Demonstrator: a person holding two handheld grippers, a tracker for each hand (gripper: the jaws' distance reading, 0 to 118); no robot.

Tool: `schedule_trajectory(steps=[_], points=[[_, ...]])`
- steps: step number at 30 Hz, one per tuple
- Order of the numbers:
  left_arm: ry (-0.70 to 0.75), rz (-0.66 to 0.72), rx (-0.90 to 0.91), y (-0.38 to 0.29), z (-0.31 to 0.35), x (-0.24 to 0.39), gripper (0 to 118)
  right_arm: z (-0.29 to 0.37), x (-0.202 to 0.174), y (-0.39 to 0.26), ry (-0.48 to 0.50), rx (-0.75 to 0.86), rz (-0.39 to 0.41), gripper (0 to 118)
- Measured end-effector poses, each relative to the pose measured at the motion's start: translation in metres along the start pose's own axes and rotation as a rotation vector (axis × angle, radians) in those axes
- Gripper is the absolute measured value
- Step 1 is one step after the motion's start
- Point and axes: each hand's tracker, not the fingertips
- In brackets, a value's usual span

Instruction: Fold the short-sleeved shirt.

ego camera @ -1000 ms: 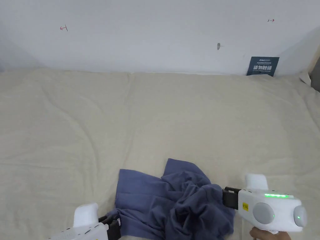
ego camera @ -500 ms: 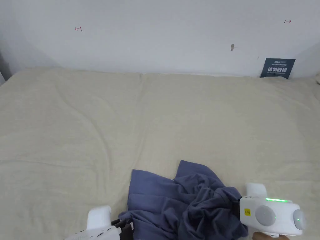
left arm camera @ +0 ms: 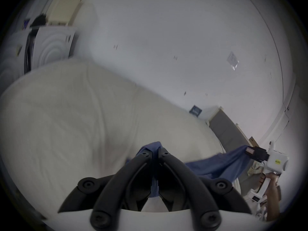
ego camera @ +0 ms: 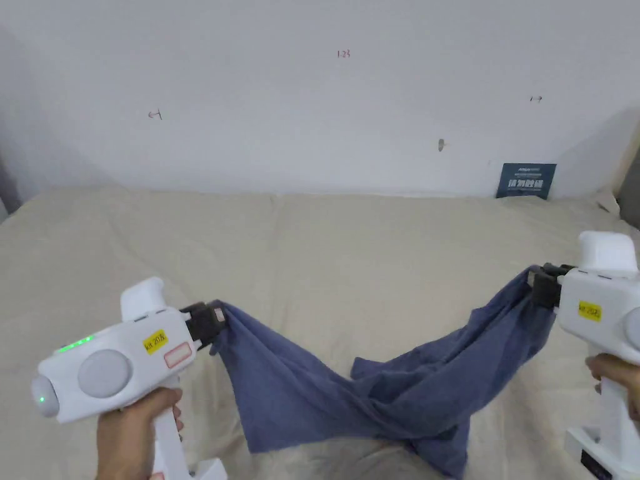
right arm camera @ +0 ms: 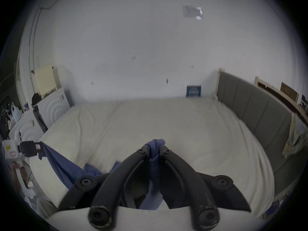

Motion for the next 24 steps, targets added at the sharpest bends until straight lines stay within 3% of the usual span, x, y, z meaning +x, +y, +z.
schedule_trajectory(steps=[4, 13, 24], points=[[0.045, -0.074, 0.095, 0.088, -0.014, 0.014, 6, -0.003, 0.0, 0.061, -0.013, 0.092, -0.024, 9], [0.163, -0.144, 0.215, 0.225, -0.053, 0.041, 6, -0.035, -0.012, 0.149, -0.069, 0.233, 0.022, 9], [0.243, -0.181, 0.205, 0.233, -0.114, 0.014, 6, -0.102, -0.013, 0.131, -0.079, 0.198, -0.004, 9]])
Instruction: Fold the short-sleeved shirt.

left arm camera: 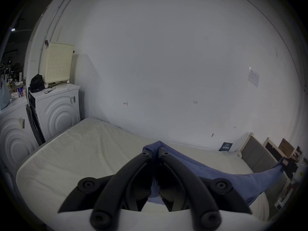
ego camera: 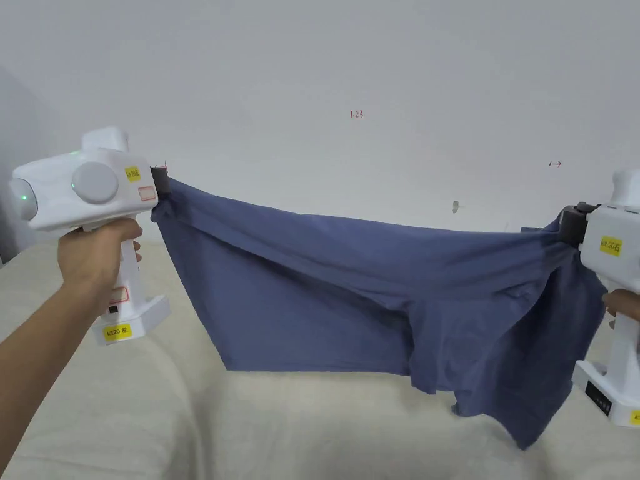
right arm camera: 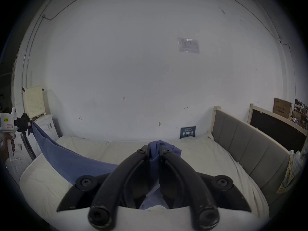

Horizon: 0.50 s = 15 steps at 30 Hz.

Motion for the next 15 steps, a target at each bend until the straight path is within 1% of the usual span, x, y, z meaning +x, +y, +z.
schedule_trajectory(steps=[3, 8, 12, 15], points=[[0.031, -0.06, -0.045, -0.032, -0.014, -0.007, 6, -0.014, -0.002, -0.03, 0.001, -0.046, -0.005, 9], [0.06, -0.054, -0.144, -0.094, -0.018, -0.028, 6, -0.024, -0.004, -0.091, -0.001, -0.147, -0.041, 9], [0.077, -0.053, -0.227, -0.144, -0.002, -0.046, 6, -0.014, -0.003, -0.143, -0.008, -0.223, -0.083, 9], [0.078, -0.044, -0.286, -0.179, 0.025, -0.061, 6, 0.008, 0.0, -0.177, -0.01, -0.265, -0.093, 9]])
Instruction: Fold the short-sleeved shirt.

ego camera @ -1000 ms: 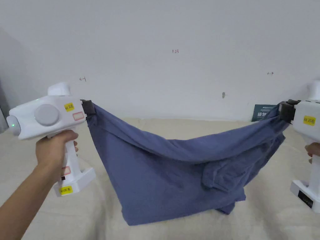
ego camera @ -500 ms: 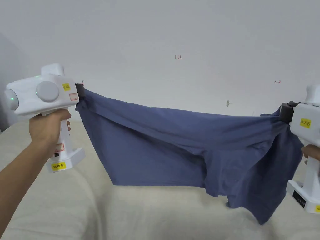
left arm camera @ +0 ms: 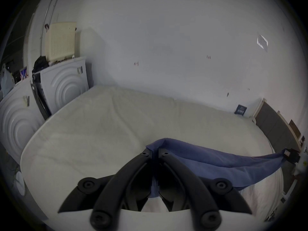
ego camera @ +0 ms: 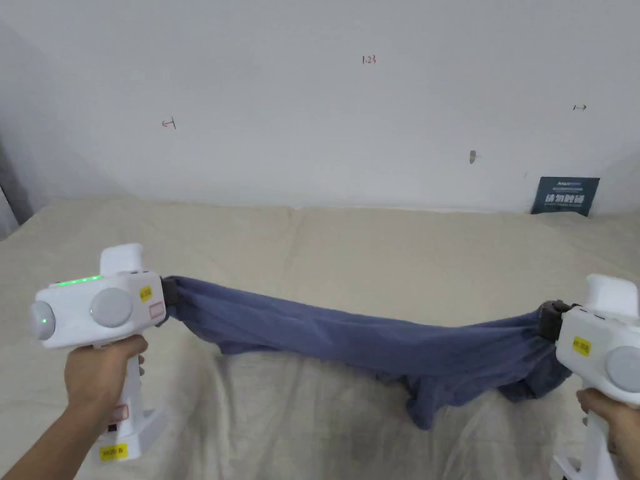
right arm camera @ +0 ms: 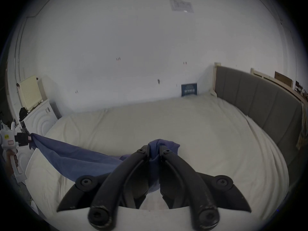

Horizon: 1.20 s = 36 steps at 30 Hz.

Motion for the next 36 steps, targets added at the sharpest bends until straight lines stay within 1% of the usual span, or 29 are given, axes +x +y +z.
schedule_trajectory(steps=[4, 8, 11, 15, 17, 20, 22, 27, 31, 32, 33, 34, 35, 36], points=[[-0.011, 0.019, -0.049, -0.057, 0.032, -0.022, 6, 0.033, 0.012, -0.047, -0.002, -0.044, -0.015, 9], [0.008, -0.023, -0.109, -0.114, 0.062, -0.043, 6, 0.079, 0.028, -0.093, -0.008, -0.067, -0.027, 9], [-0.002, -0.001, -0.154, -0.151, 0.09, -0.055, 6, 0.112, 0.038, -0.126, -0.001, -0.103, -0.054, 9], [0.003, 0.062, -0.226, -0.205, 0.118, -0.073, 6, 0.149, 0.055, -0.175, -0.028, -0.147, -0.097, 9], [0.016, 0.058, -0.269, -0.229, 0.124, -0.078, 6, 0.163, 0.062, -0.199, -0.047, -0.175, -0.102, 9], [0.046, 0.049, -0.345, -0.265, 0.13, -0.083, 6, 0.174, 0.07, -0.235, -0.072, -0.262, -0.108, 9], [0.076, 0.04, -0.397, -0.283, 0.128, -0.086, 6, 0.175, 0.074, -0.256, -0.107, -0.34, -0.109, 9], [0.116, 0.033, -0.493, -0.306, 0.117, -0.087, 6, 0.158, 0.079, -0.286, -0.136, -0.48, -0.125, 9], [0.134, 0.043, -0.48, -0.299, 0.116, -0.081, 7, 0.157, 0.073, -0.276, -0.144, -0.473, -0.124, 11], [0.137, 0.049, -0.483, -0.296, 0.119, -0.08, 15, 0.158, 0.071, -0.271, -0.147, -0.476, -0.121, 17], [0.14, 0.069, -0.484, -0.29, 0.122, -0.078, 44, 0.16, 0.07, -0.263, -0.15, -0.469, -0.115, 37], [0.08, 0.122, -0.468, -0.282, 0.125, -0.077, 71, 0.164, 0.07, -0.254, -0.131, -0.428, -0.115, 57], [0.036, 0.16, -0.44, -0.274, 0.129, -0.076, 90, 0.167, 0.068, -0.243, -0.11, -0.387, -0.115, 74], [-0.003, 0.184, -0.385, -0.264, 0.138, -0.069, 97, 0.173, 0.063, -0.228, -0.094, -0.327, -0.106, 87]])
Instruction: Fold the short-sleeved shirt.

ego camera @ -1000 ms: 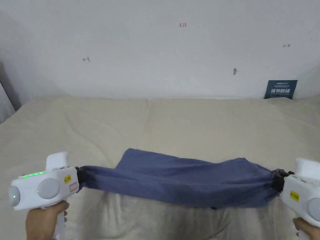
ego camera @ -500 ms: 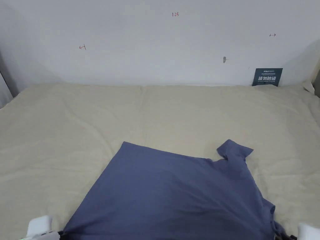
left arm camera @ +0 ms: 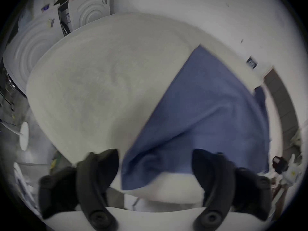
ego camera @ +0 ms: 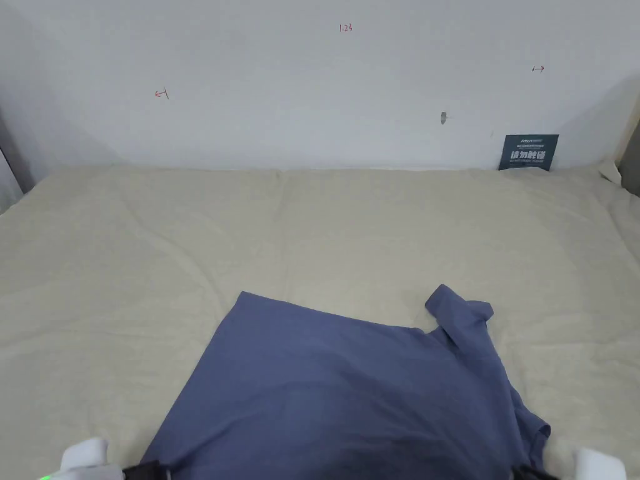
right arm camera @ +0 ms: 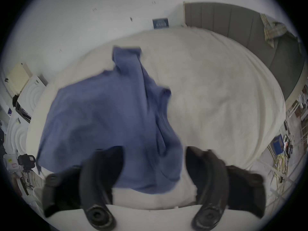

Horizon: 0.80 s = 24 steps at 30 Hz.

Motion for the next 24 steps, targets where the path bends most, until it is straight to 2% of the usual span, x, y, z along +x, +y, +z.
schedule_trajectory(steps=[2, 9, 13, 14, 15, 16, 18, 19, 20, 21, 22, 24], points=[[-0.049, -0.026, 0.091, 0.016, 0.02, 0.022, 97, 0.025, -0.013, 0.024, 0.027, 0.121, 0.033, 88], [-0.134, -0.278, 0.496, 0.048, 0.095, 0.116, 97, 0.108, -0.059, 0.08, 0.096, 0.564, 0.16, 88], [-0.129, -0.357, 0.692, 0.046, 0.114, 0.15, 97, 0.136, -0.076, 0.088, 0.074, 0.702, 0.21, 87], [-0.127, -0.359, 0.724, 0.044, 0.116, 0.156, 97, 0.138, -0.078, 0.088, 0.065, 0.726, 0.224, 84], [-0.132, -0.372, 0.755, 0.042, 0.117, 0.161, 95, 0.141, -0.082, 0.087, 0.038, 0.753, 0.236, 72], [-0.132, -0.38, 0.79, 0.04, 0.116, 0.164, 90, 0.144, -0.085, 0.086, 0.006, 0.778, 0.254, 57], [-0.146, -0.389, 0.835, 0.035, 0.12, 0.17, 65, 0.145, -0.088, 0.084, -0.025, 0.814, 0.277, 4], [-0.18, -0.393, 0.871, 0.033, 0.122, 0.171, 56, 0.145, -0.089, 0.084, -0.033, 0.814, 0.271, 0], [-0.198, -0.392, 0.853, 0.033, 0.121, 0.171, 56, 0.145, -0.088, 0.083, -0.047, 0.823, 0.266, 0], [-0.201, -0.381, 0.848, 0.033, 0.121, 0.173, 11, 0.147, -0.085, 0.082, -0.034, 0.83, 0.259, 0], [-0.189, -0.361, 0.843, 0.032, 0.122, 0.173, 0, 0.147, -0.082, 0.083, -0.009, 0.818, 0.254, 0], [-0.27, -0.357, 0.782, 0.04, 0.122, 0.172, 0, 0.146, -0.081, 0.084, -0.019, 0.811, 0.248, 0]])
